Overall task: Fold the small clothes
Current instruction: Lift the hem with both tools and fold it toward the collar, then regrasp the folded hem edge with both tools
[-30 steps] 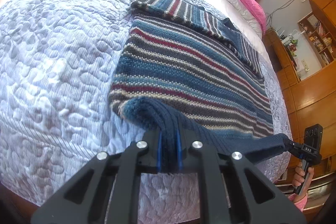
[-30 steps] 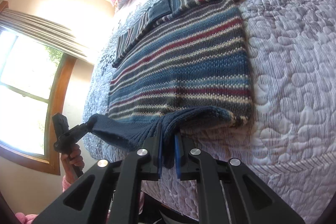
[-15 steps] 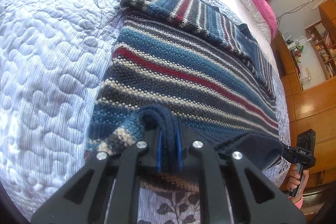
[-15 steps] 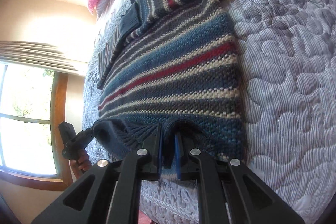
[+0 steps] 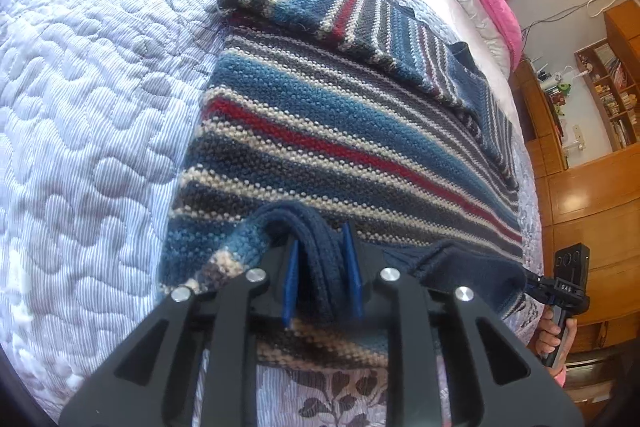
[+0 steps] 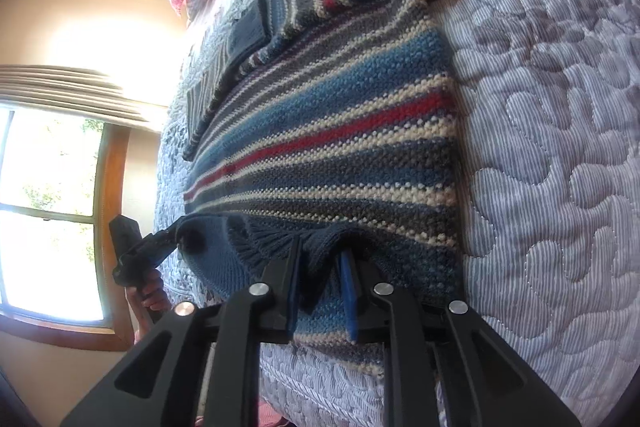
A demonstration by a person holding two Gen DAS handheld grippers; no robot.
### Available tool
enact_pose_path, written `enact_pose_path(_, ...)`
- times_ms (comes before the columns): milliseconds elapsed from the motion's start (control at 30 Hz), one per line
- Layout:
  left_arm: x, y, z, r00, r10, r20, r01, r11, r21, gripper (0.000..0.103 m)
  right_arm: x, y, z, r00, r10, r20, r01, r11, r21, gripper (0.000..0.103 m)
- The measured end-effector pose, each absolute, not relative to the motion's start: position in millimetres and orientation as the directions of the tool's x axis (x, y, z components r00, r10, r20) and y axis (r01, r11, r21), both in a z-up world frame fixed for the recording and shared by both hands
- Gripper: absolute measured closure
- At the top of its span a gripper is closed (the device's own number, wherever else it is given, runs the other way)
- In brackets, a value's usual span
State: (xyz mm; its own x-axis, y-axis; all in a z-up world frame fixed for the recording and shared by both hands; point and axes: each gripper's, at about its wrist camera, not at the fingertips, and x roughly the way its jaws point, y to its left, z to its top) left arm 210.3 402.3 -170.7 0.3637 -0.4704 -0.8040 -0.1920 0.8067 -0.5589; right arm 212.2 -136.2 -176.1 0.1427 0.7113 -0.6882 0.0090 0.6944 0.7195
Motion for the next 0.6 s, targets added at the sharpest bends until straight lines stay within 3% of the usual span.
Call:
enact_pose_path(33,208,406,-165,0.377,-0.483,-0.79,-0.19,0.795,-0.576,0.074,211,-138,-170,0.156,0.707,-0.69,0.003,0.698,0.716,0.063)
enact_pose_path(100,204,413,-152,0.409,-0.474,-0.78,-0.195,0.79,-0.582,0.053,210,-147,-155,0.212,0.661,-0.72,-0.004,0.737,0.676,0.038)
enact_pose_path(133,201,418,-143,0.439,-0.414,-0.797,-0.211,0.815,-0.539,0.035,211,-152,-149,0.228,0.642,-0.732,-0.01,0.753,0.658,0.039)
enact_pose_path(233,196,435,-117,0.51,-0.292,-0.809,-0.225,0.863,-0.453,0.035,209,-164,-136,0.254,0.641,-0.724,-0.025,0.753,0.658,0.039)
enact_pose_path(333,197,440,-102,0.532,-0.282,-0.798,-0.193,0.878,-0.439,0.036,208,-156,-121,0.258,0.59,-0.765,-0.105,0.804,0.585,0.039)
enact_pose_path(500,215,401,-102,0.478,-0.295,-0.827,0.021,0.946,-0.325,0.035,216,-110,-110,0.213,0.538,-0.816,-0.288,0.832,0.474,0.038)
enact_pose_path(600,226,373,-114,0.442,-0.298,-0.846,0.16,0.954,-0.252,0.034,225,-88,-118,0.182,0.494,-0.85,-0.353,0.84,0.413,0.031)
